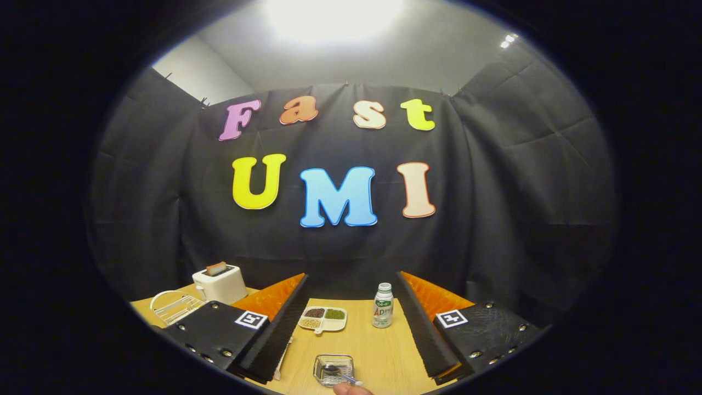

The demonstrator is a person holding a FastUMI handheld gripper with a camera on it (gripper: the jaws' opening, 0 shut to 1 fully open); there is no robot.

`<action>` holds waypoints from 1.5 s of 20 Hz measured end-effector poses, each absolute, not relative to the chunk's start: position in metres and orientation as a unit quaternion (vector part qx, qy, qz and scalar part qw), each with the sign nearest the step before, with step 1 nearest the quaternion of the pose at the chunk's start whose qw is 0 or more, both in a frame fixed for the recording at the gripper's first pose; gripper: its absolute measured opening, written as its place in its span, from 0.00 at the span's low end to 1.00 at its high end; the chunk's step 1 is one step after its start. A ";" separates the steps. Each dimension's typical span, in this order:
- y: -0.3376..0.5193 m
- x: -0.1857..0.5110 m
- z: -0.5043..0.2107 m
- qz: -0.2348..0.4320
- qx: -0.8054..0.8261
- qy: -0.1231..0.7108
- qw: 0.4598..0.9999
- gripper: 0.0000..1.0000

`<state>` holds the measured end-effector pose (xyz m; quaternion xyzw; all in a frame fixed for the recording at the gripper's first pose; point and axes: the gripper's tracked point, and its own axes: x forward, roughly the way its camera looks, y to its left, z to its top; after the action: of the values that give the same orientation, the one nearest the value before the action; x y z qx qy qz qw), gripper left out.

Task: Take the plate from the dish rack, then take the spoon from the basket and place it into the plate.

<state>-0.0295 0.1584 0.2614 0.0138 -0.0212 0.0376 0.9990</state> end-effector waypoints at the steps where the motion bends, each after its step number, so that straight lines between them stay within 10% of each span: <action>1: 0.171 -0.028 0.257 0.059 0.022 -0.001 0.998 0.96; 17: 0.345 0.022 0.184 0.159 0.043 0.313 0.935 0.94; 30: 0.367 0.047 0.127 0.033 0.020 0.416 0.908 0.90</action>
<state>0.0466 0.3668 0.1272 0.0201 0.4163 0.0334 0.9084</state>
